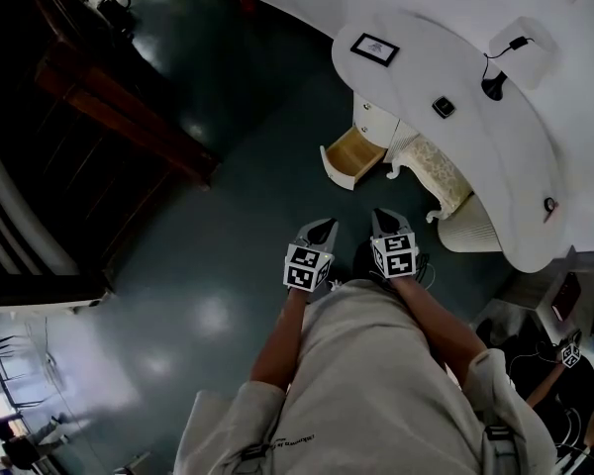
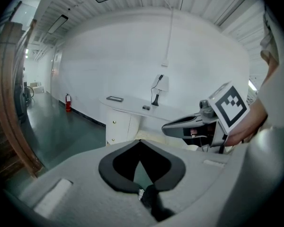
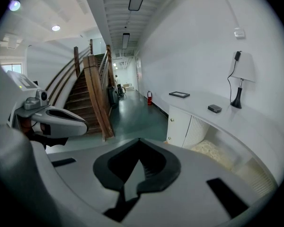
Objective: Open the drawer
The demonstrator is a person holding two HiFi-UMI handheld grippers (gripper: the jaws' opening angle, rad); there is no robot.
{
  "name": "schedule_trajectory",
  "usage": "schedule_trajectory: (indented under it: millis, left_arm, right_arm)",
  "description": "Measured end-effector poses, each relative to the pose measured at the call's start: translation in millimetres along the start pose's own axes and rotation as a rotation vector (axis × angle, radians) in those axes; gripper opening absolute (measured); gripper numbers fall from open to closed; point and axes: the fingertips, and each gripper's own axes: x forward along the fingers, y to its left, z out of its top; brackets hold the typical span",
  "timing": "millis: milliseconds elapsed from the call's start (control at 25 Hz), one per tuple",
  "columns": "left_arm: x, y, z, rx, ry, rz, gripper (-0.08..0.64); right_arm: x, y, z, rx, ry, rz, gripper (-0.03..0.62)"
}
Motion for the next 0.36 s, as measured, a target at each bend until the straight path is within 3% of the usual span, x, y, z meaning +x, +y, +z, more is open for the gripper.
schedule_trajectory:
  millis: [360]
  left_arm:
    - [-0.6,9.0,7.4,-0.006,-0.024,0.007,0.009]
  right_arm:
    - [6.7,0.7,4.9,-0.005,-0.01,-0.002,0.014]
